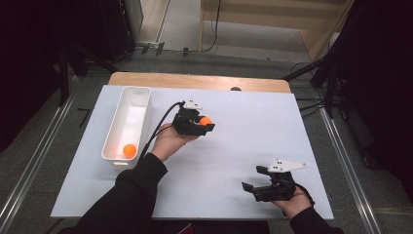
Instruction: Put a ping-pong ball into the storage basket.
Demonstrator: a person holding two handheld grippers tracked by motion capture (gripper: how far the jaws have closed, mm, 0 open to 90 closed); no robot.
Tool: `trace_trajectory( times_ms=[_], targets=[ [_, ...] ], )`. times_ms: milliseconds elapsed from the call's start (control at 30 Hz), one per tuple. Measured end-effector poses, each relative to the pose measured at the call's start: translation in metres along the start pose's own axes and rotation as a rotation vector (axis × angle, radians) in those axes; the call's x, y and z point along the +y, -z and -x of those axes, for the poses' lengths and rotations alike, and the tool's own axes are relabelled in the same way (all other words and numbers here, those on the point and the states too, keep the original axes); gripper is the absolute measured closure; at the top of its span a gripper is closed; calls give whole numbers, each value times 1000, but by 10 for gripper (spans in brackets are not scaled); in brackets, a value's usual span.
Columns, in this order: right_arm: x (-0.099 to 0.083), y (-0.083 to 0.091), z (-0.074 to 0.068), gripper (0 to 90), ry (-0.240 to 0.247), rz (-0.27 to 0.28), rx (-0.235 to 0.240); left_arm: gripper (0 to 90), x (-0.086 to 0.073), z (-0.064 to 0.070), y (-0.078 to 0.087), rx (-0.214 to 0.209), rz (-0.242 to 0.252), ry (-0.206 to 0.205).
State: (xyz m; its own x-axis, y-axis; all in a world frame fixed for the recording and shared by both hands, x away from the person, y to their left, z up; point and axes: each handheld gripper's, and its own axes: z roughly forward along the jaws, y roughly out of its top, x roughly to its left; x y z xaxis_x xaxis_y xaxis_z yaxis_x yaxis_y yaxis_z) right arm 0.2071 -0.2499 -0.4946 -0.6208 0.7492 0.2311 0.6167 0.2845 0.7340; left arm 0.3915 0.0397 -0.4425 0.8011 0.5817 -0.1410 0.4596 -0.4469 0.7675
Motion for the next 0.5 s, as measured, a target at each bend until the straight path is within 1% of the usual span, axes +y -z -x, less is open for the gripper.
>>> trace_trajectory(
  times_ms=[133, 200, 500],
  targets=[
    [-2, 1, 1, 125, 1, 7, -5, 508, 1, 0, 6, 2, 7, -8],
    [-2, 2, 2, 125, -7, 7, -8, 508, 2, 0, 8, -3, 18, 1],
    [-2, 1, 2, 125, -2, 8, -6, 508, 3, -1, 18, -4, 16, 6]
  ],
)
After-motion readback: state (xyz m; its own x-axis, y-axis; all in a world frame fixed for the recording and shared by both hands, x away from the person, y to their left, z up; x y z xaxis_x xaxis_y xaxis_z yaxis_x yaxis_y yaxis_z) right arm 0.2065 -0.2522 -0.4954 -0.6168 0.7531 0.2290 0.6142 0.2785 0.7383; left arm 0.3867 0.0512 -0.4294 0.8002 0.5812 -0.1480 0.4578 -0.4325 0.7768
